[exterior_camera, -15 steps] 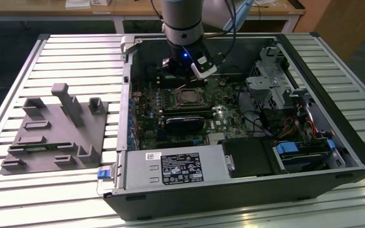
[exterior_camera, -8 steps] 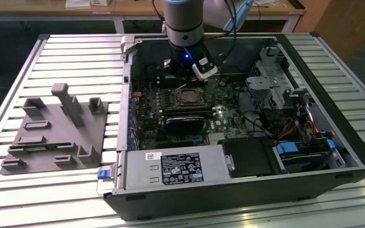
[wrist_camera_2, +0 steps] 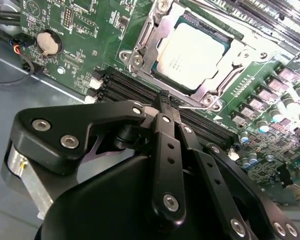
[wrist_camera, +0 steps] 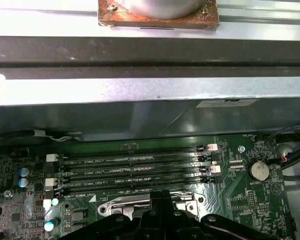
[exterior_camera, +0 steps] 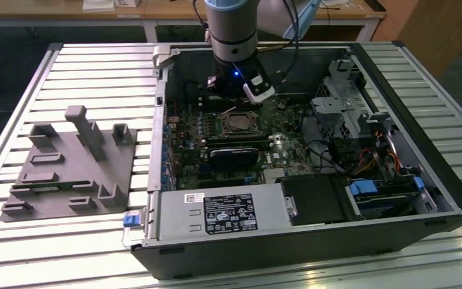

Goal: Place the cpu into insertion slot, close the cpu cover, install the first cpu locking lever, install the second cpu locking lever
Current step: 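Install the first cpu locking lever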

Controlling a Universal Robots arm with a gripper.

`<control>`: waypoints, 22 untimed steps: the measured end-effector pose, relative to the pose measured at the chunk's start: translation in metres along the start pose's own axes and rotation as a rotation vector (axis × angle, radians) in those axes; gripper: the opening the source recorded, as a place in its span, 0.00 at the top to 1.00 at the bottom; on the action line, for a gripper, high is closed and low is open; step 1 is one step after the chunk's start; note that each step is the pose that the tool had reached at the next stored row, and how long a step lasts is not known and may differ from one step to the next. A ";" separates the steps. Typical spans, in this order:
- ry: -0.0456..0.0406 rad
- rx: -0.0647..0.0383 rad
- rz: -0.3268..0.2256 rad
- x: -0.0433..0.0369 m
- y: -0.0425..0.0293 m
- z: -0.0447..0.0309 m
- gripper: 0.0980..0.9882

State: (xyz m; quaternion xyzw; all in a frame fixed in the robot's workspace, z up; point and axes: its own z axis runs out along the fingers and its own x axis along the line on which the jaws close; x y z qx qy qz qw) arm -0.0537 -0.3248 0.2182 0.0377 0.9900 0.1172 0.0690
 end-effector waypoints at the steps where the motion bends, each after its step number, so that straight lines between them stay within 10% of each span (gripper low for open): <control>1: 0.0002 -0.001 0.000 0.0000 0.0000 0.0000 0.99; 7: 0.0013 -0.024 0.004 0.0002 -0.0002 0.0014 0.99; 22: -0.0412 -0.012 0.072 0.0008 -0.0007 0.0059 0.99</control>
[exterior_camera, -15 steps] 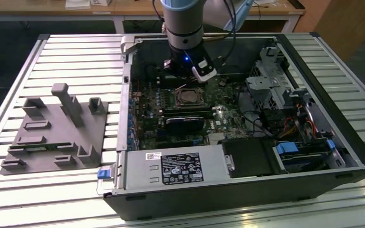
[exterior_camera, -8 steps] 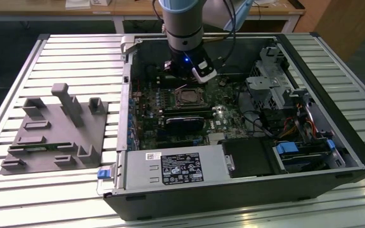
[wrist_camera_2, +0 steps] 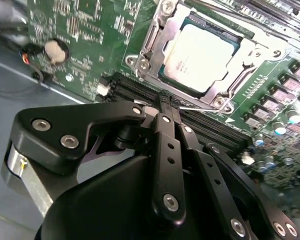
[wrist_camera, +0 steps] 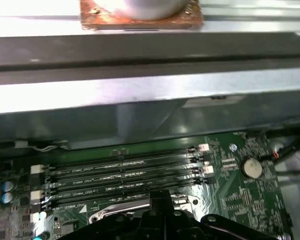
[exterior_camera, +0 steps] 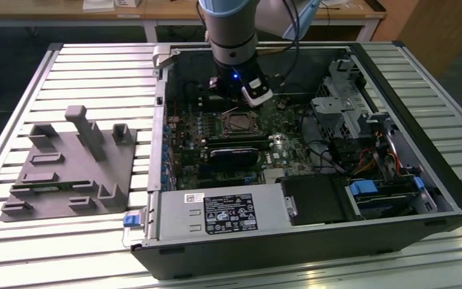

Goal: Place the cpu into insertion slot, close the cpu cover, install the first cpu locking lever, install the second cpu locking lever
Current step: 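Install the first cpu locking lever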

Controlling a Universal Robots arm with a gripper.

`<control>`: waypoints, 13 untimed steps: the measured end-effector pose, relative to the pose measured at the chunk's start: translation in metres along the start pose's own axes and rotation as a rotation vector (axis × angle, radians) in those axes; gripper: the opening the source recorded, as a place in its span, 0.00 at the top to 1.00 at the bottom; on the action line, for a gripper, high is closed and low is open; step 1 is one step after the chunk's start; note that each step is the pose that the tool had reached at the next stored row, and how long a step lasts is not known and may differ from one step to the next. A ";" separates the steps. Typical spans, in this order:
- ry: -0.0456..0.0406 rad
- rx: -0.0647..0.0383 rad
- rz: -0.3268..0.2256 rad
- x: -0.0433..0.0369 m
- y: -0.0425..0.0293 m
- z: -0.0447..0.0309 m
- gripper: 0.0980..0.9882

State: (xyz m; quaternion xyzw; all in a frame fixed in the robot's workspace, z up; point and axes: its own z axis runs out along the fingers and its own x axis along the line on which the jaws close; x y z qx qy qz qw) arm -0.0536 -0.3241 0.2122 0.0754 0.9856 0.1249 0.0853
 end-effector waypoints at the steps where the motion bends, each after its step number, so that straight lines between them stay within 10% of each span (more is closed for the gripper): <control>1: -0.0048 0.003 0.017 0.0000 -0.0001 0.0002 0.99; 13: -0.0383 0.021 0.137 0.0023 0.0021 0.0033 0.99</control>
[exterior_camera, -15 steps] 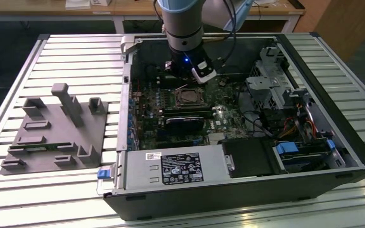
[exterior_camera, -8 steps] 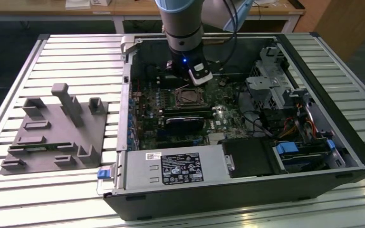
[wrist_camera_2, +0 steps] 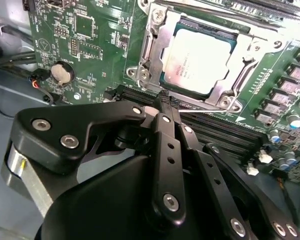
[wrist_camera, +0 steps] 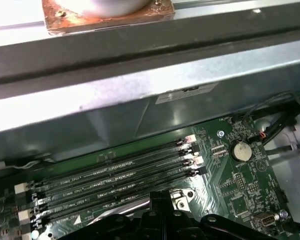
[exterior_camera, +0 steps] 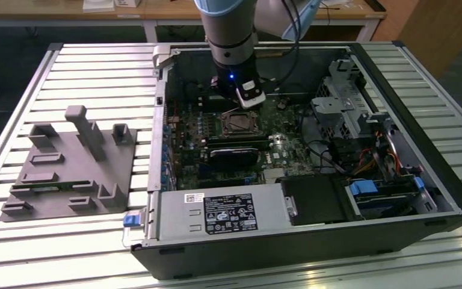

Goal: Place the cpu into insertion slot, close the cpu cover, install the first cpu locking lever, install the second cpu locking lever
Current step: 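Install the first cpu locking lever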

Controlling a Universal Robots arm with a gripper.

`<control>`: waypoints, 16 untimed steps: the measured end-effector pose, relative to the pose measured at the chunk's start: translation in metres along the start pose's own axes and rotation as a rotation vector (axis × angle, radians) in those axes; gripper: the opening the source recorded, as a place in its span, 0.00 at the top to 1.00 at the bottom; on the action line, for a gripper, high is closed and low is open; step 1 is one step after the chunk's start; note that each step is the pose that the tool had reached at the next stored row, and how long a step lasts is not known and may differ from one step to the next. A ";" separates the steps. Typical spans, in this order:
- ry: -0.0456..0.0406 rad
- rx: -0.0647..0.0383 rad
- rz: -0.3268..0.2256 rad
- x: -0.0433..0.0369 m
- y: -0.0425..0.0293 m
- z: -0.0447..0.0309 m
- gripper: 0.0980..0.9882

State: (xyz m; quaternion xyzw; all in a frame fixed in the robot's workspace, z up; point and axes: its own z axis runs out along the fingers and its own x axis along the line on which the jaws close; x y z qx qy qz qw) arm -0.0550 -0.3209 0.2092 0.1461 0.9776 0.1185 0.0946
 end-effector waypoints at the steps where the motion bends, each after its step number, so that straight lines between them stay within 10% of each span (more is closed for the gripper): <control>1: -0.0014 0.001 0.005 0.0004 0.0006 0.0004 0.99; 16: -0.0035 0.003 0.003 0.0060 0.0104 0.0053 0.99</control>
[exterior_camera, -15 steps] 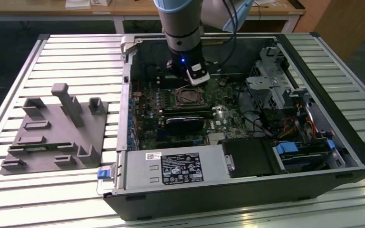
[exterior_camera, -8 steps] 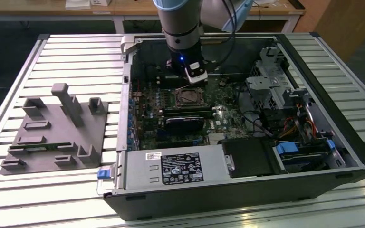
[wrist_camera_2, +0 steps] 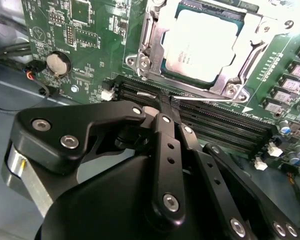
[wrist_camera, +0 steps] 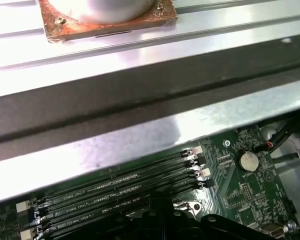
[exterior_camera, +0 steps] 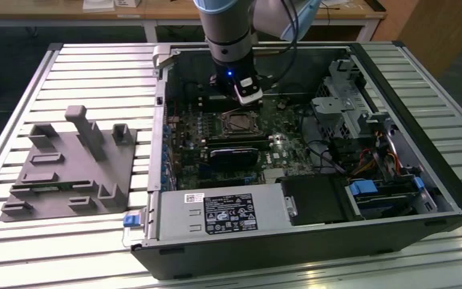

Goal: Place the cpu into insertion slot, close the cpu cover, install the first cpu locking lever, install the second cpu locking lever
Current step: 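Install the first cpu locking lever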

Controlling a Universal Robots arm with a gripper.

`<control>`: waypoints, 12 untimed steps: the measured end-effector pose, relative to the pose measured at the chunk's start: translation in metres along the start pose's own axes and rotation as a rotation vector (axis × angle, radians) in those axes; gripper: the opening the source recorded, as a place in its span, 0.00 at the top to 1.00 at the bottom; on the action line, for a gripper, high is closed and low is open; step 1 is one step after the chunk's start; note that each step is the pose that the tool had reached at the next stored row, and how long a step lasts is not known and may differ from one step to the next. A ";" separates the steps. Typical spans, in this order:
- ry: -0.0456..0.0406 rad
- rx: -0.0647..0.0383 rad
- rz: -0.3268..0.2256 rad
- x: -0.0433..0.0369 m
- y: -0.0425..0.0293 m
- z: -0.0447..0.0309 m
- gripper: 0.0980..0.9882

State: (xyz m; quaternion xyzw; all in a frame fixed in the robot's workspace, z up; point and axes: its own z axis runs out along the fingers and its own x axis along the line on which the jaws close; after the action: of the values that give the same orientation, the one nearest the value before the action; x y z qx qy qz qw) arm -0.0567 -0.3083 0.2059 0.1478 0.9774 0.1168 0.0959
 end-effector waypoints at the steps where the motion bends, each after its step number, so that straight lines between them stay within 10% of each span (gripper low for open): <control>1: 0.0003 0.001 -0.002 0.0001 -0.0001 0.0005 0.99; 12: -0.0018 0.009 -0.005 0.0015 0.0003 0.0069 0.99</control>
State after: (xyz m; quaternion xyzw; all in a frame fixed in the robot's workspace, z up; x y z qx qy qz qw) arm -0.0565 -0.3062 0.1992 0.1461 0.9782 0.1120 0.0964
